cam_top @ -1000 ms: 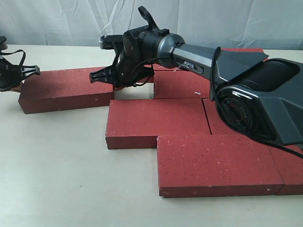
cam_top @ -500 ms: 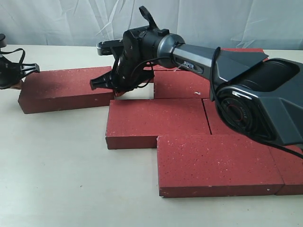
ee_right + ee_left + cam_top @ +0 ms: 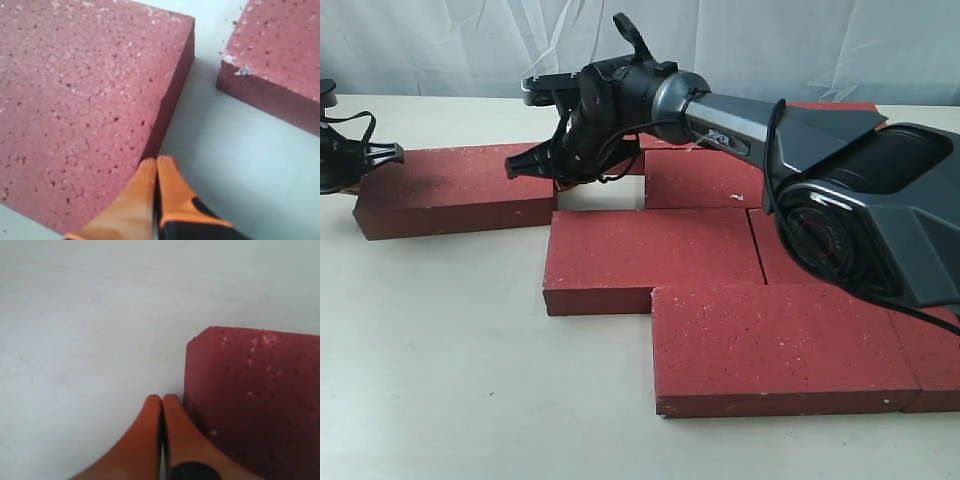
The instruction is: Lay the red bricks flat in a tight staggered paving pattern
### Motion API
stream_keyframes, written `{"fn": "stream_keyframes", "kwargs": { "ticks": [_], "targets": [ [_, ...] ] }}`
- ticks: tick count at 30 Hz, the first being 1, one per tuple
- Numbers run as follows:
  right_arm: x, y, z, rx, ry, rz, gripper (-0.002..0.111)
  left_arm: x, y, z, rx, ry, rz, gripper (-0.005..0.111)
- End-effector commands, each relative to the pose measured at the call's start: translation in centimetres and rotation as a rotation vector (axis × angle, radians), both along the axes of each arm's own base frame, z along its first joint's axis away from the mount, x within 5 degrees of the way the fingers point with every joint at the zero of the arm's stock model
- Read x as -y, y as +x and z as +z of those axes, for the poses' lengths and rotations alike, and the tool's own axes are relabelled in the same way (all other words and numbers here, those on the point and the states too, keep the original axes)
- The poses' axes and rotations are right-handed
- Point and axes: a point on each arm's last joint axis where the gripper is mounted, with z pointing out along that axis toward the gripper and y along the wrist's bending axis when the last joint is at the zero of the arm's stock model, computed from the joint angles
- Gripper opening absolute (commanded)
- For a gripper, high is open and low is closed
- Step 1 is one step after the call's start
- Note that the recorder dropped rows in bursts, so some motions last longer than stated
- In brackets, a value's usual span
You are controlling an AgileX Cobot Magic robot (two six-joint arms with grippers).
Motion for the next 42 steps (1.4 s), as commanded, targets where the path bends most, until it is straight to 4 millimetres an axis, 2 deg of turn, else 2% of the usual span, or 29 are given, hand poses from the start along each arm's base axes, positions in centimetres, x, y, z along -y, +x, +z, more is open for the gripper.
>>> {"fn": "stream_keyframes", "kwargs": {
  "ticks": [1,10,15,20,29,34,42],
  "targets": [
    [-0.3,-0.4,0.8,-0.009,0.015,0.021,-0.001,0.1,0.0,-0.4,-0.011,-0.013,0.008,0.000],
    [-0.1,-0.6,3.0,0.013,0.019,0.035,-0.001,0.2,0.1,-0.4,-0.007,-0.041,0.032,0.000],
    [0.8,-0.6,2.7,0.024,-0.096,0.049,-0.001,0.7,0.2,-0.3,0.011,-0.095,0.021,0.000],
    [0.9,-0.6,2.6,0.014,-0.110,0.044,-0.001,1.1,0.3,-0.2,0.028,-0.140,0.014,0.000],
    [2.7,0.3,2.5,0.067,-0.257,-0.084,-0.001,1.1,0.3,-0.2,0.020,-0.135,-0.004,0.000],
    [2.2,0.5,2.7,0.074,-0.170,-0.102,-0.001,1.0,0.4,-0.2,0.033,-0.109,-0.022,0.000],
    [0.3,-0.2,1.9,-0.020,0.016,-0.054,-0.001,0.9,0.4,-0.1,0.039,-0.108,-0.017,0.000]
  ]
}}
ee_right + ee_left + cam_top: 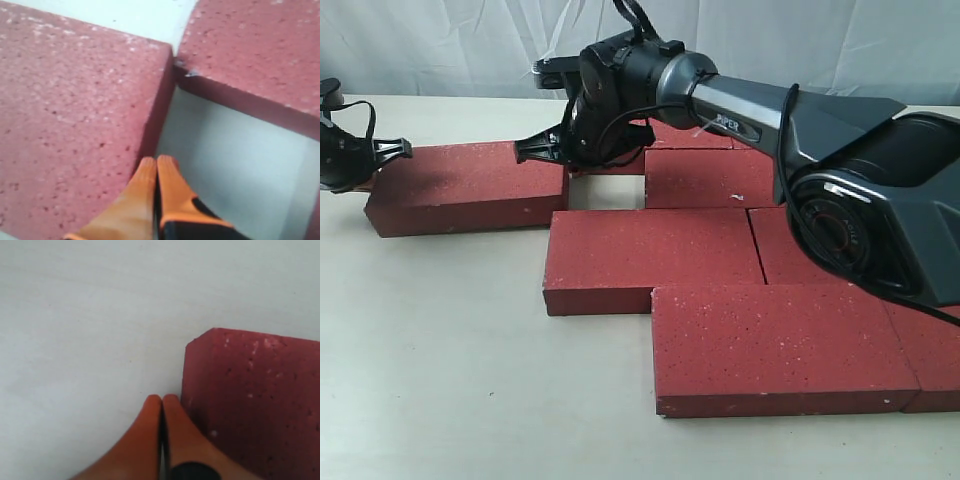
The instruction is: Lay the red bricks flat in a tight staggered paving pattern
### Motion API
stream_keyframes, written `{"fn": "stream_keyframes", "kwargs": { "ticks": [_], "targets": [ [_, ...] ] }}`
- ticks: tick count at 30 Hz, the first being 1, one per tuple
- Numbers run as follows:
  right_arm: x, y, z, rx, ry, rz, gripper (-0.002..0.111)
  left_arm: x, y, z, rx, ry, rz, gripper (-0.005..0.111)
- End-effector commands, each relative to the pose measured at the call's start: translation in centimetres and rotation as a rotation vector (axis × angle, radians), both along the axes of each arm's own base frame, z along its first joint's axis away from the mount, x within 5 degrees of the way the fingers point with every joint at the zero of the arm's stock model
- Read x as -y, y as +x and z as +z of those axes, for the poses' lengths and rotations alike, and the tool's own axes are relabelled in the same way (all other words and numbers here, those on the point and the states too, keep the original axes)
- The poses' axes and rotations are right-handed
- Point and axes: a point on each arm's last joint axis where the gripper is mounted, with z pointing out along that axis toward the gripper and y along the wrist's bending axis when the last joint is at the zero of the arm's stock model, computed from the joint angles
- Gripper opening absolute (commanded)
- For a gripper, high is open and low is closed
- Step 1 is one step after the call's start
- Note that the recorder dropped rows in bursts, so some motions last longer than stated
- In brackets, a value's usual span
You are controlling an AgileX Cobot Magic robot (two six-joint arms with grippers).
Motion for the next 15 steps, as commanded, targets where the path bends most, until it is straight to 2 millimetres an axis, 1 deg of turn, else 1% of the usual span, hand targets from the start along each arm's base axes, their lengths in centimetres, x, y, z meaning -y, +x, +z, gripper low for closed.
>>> {"fn": "stream_keyframes", "kwargs": {
  "ticks": [1,7,15],
  "targets": [
    [-0.7,-0.2,-0.1,-0.032,0.080,0.042,-0.001,0.3,0.1,0.1,0.002,-0.016,0.006,0.000],
    [-0.8,-0.3,0.8,-0.023,0.100,0.045,-0.001,0.3,0.1,0.1,0.002,-0.016,0.006,0.000],
    [-0.6,-0.4,2.4,0.002,0.108,0.049,-0.001,0.4,0.1,0.0,0.000,-0.017,0.003,0.000]
  ]
}}
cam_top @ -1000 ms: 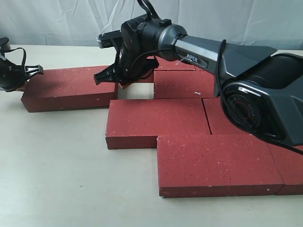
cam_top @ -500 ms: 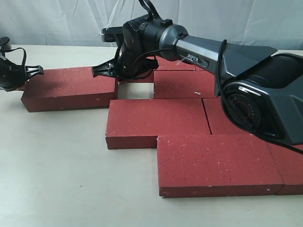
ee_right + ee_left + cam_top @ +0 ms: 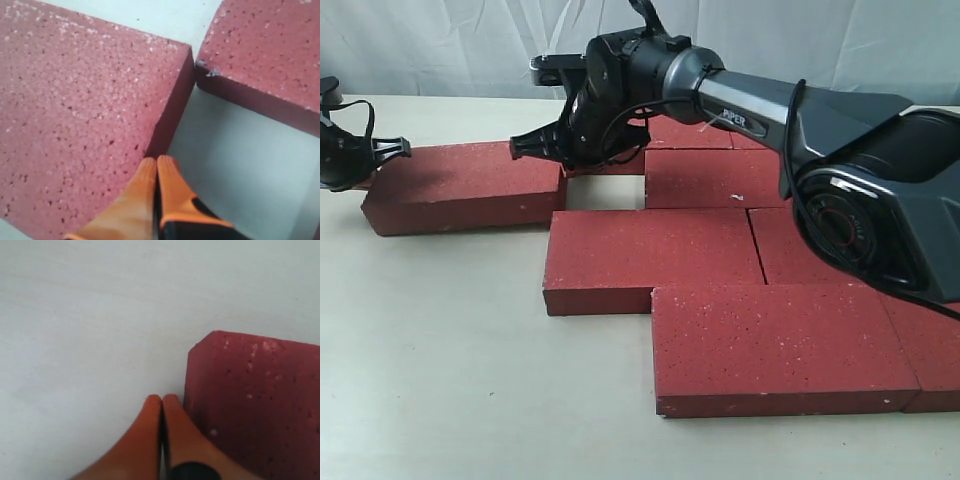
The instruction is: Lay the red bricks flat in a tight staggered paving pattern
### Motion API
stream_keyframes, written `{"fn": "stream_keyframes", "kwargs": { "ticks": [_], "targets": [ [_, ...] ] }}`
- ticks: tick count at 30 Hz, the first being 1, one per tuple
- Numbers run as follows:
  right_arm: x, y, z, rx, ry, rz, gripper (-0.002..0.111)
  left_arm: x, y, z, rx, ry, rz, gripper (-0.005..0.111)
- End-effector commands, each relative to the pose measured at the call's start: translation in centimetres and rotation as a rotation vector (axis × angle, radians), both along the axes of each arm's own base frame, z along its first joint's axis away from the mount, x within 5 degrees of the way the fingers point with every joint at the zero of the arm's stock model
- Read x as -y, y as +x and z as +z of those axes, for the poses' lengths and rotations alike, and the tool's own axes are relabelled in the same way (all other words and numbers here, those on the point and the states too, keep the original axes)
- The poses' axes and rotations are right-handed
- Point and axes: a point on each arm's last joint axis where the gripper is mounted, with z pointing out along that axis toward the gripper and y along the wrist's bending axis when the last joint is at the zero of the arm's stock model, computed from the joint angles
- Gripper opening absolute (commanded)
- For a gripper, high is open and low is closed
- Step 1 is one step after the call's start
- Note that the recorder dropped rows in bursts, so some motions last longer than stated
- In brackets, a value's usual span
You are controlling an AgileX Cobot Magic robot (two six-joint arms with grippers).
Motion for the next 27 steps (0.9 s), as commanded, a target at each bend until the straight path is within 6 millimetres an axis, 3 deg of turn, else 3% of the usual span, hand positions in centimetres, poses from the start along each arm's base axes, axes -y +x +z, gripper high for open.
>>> {"fn": "stream_keyframes", "kwargs": {
  "ticks": [1,22,27],
  "targets": [
    [-0.4,-0.2,2.0,0.034,0.051,0.005,-0.001,0.5,0.0,0.0,-0.013,-0.025,-0.002,0.000],
    [0.0,-0.6,4.3,0.063,0.034,0.018,-0.001,0.5,-0.1,0.0,-0.016,-0.037,0.003,0.000],
    [0.2,-0.6,3.5,0.045,-0.012,0.026,-0.001,0.5,-0.1,0.0,-0.016,-0.037,0.003,0.000]
  ]
}}
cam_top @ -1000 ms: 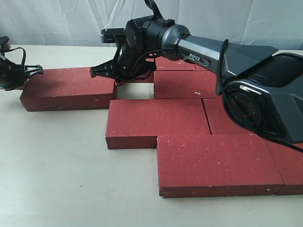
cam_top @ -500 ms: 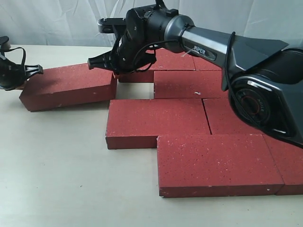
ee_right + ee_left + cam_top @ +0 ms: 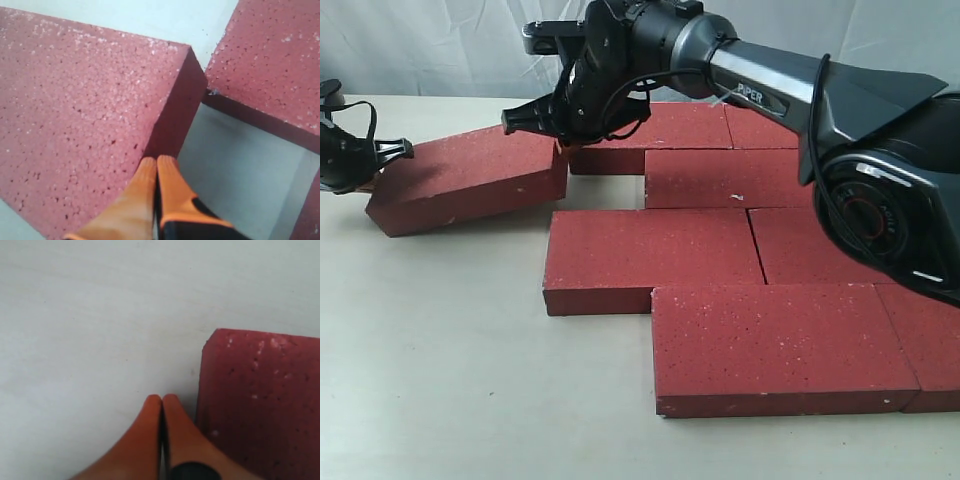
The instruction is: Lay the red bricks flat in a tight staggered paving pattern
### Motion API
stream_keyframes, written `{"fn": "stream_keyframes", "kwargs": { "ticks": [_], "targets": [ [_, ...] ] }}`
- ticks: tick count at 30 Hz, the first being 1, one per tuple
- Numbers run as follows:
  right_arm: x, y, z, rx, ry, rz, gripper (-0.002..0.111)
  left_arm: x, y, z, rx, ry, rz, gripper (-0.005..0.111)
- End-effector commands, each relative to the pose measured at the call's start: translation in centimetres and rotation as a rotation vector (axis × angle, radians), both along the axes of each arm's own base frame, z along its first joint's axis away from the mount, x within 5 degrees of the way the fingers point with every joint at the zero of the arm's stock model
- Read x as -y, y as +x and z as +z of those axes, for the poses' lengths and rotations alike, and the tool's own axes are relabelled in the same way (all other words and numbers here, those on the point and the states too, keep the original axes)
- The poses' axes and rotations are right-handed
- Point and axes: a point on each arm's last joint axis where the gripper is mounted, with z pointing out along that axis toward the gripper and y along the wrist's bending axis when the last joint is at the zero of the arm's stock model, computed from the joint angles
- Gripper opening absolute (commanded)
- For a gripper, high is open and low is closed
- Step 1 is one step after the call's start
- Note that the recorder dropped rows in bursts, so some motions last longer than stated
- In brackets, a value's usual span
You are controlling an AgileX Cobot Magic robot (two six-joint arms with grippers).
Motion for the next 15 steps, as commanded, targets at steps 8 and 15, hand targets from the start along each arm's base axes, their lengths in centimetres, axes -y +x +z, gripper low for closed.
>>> {"fn": "stream_keyframes", "kwargs": {
  "ticks": [8,15],
  "targets": [
    [0.1,-0.2,-2.7,-0.060,-0.098,0.026,-0.001,0.4,0.0,0.2,-0.001,-0.019,0.003,0.000],
    [0.4,0.0,-2.8,-0.061,-0.116,0.006,-0.001,0.5,-0.1,0.1,-0.013,-0.027,-0.004,0.000]
  ]
}}
